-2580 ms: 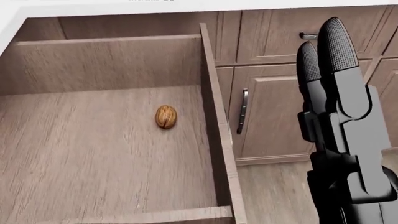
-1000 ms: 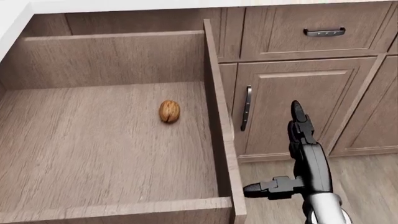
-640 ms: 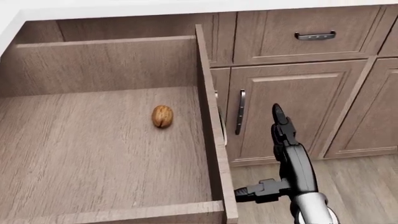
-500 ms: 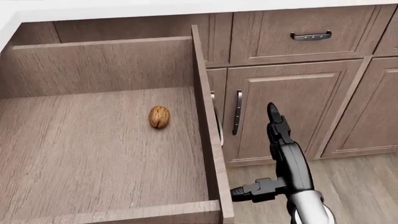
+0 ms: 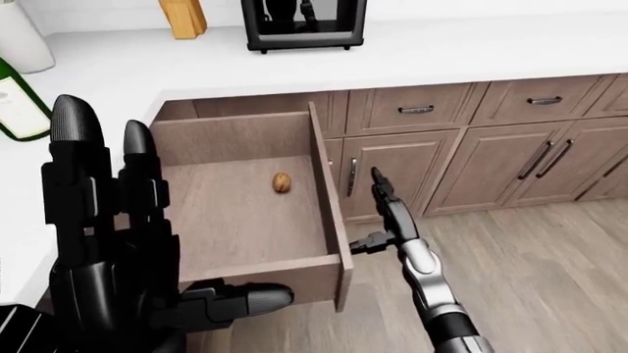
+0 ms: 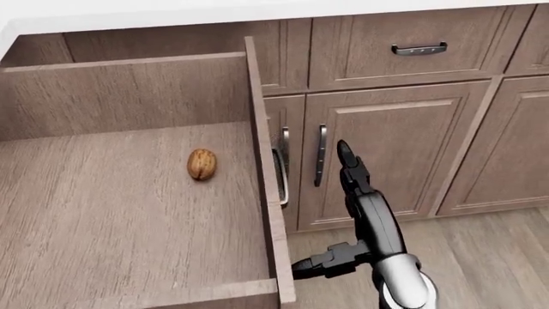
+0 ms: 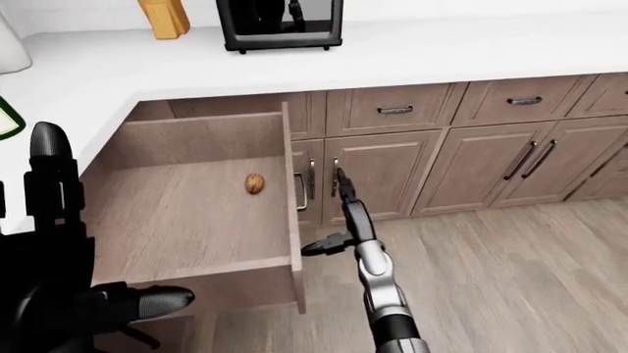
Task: Close the right drawer.
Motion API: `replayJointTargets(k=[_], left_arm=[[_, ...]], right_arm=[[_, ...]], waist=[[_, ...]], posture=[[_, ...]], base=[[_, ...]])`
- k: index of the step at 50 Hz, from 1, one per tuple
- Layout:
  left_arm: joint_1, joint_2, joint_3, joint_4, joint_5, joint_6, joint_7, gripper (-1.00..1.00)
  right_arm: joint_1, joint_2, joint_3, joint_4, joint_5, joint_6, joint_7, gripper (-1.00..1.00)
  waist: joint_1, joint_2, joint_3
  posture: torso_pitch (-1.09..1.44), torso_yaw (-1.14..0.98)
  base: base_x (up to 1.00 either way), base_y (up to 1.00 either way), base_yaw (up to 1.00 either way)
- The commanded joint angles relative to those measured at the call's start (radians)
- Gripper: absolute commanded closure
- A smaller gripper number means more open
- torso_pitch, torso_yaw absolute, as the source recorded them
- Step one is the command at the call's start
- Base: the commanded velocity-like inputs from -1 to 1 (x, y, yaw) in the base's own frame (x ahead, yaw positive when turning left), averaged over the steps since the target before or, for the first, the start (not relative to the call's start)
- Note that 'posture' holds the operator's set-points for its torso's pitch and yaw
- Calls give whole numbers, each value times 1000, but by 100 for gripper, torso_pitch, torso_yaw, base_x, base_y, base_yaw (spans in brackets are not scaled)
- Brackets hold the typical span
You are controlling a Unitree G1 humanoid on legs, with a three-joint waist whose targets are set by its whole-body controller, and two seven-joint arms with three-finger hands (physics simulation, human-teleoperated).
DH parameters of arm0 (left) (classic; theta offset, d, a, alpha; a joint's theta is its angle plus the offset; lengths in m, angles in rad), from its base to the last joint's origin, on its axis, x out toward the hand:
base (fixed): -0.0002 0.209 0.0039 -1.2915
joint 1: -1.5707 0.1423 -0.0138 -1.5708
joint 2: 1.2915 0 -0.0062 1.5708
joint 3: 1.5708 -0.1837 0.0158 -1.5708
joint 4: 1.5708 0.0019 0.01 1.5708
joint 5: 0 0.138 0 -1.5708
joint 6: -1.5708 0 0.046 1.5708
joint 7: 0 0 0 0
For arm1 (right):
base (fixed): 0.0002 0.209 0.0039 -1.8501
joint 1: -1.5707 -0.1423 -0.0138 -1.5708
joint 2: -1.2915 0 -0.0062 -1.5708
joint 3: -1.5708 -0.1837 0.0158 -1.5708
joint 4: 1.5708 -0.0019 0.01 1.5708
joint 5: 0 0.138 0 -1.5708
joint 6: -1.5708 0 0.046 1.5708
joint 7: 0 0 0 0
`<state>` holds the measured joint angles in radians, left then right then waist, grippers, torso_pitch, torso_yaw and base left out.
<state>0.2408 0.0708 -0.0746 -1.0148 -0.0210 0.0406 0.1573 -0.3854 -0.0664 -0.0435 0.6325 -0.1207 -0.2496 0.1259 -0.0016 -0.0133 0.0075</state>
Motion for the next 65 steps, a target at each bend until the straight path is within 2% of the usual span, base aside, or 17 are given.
replayJointTargets(k=[1,53,65], left_arm=[[-8,2,3,-32,2,-24,-2,-100],[-12,13,12,-32,-13,-20,11,-100],[-8,13,12,-32,-14,-24,10,-100]], right_arm=[[-21,12,29,-41,-10,-22,27,-100],[-205,104,94,211,-142,-90,29,-100],[-269,117,90,295,-148,-116,28,-100]], waist=[[5,0,-14],[9,6,-18],[10,8,-20]], posture=[[0,0],[0,0],[0,0]], base=[[0,0,0],[0,0,0],[0,0,0]])
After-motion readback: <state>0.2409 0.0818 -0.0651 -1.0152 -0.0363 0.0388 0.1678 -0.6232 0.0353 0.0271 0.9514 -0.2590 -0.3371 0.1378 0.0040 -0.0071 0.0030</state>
